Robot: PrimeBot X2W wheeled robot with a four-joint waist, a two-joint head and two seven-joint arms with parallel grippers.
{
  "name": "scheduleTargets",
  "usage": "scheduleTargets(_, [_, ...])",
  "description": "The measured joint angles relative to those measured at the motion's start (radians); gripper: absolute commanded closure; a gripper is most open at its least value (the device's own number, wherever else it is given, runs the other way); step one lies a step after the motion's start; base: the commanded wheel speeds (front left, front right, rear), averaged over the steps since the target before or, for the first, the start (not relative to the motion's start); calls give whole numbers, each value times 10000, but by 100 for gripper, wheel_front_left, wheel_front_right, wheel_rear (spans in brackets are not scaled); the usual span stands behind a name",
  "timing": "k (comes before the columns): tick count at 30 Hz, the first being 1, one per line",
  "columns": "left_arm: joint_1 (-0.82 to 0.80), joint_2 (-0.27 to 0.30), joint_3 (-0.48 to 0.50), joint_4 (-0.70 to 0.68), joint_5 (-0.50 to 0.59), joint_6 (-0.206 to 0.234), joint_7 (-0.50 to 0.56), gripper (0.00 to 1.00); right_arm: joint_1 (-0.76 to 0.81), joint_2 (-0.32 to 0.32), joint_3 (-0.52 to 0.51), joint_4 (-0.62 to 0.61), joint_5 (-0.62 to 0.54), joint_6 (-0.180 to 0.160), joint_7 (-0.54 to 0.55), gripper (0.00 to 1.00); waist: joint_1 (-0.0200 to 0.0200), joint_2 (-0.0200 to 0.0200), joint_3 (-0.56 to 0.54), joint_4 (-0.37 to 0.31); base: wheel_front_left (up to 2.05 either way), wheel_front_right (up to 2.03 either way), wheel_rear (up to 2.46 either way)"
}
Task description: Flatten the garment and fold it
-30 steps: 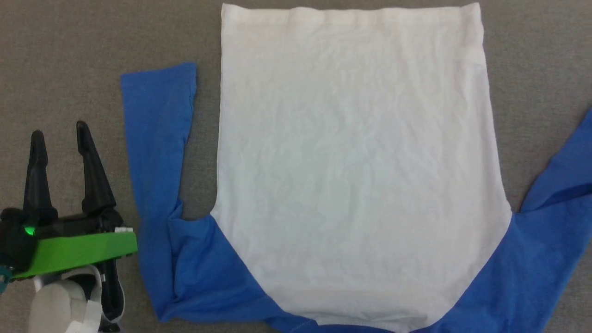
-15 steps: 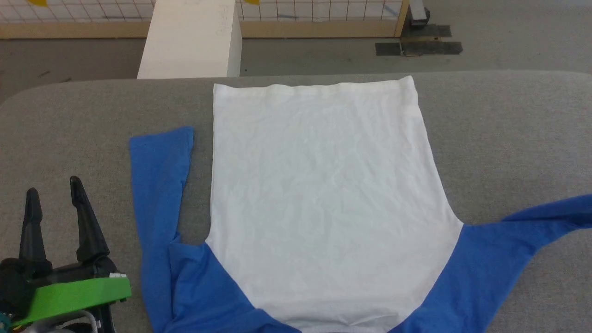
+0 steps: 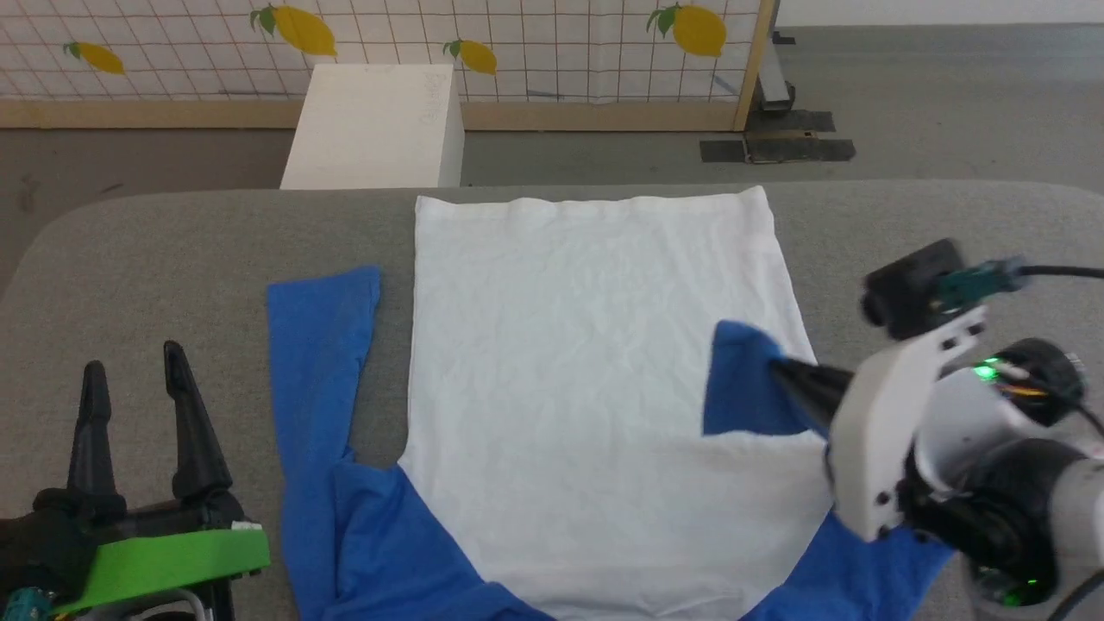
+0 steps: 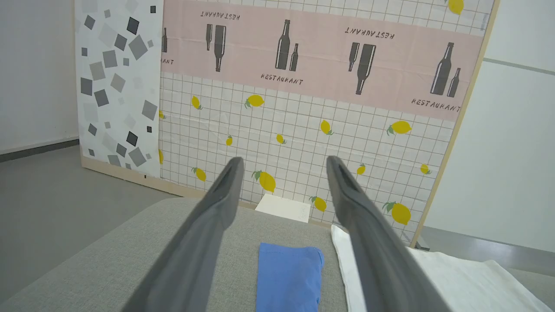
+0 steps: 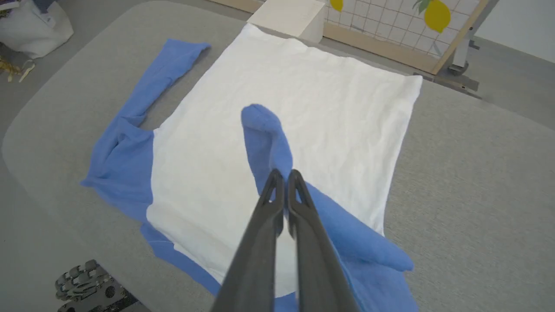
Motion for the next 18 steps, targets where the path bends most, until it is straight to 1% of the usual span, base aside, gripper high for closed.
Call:
scheduleTargets(2, [-12, -6, -100, 2, 0, 2, 0, 0, -40, 219, 878, 589, 33, -2, -207, 100, 0, 0, 25, 105, 0, 0, 0])
scheduleTargets(5, [-24, -8, -217, 50, -6, 2, 0, 0, -274, 487, 2010, 1603, -35, 0, -811, 100, 0, 0, 91, 282, 0, 0, 0])
scheduleTargets(8, [-43, -12, -395, 140, -35, 0, 0, 0, -508, 719, 2830, 2840, -67, -2, -1430, 100, 1, 0, 204, 508, 0, 0, 0])
scheduleTargets(11, [-94, -13, -468, 211, -136, 4, 0, 0, -646, 784, 3641, 3923, -127, -2, -1707, 100, 1, 0, 353, 721, 0, 0, 0])
scheduleTargets(12, [-119, -13, -493, 244, -146, 8, 0, 0, -672, 777, 3854, 4180, -113, -2, -1726, 75, 1, 0, 398, 781, 0, 0, 0])
scheduleTargets(13, [-155, -15, -522, 280, -174, 19, 0, 0, -699, 742, 4134, 4462, -40, 0, -1724, 0, 1, 0, 453, 859, 0, 0, 0])
scheduleTargets(15, [-201, -15, -531, 301, -199, 31, 0, 0, -748, 742, 4280, 4744, 247, 0, -1902, 0, 0, 0, 562, 991, 0, 0, 0])
scheduleTargets(18, [-204, -15, -495, 374, -186, 31, 0, 0, -1021, 711, 4002, 4694, 477, 0, -2508, 0, 1, 0, 690, 1086, 0, 0, 0])
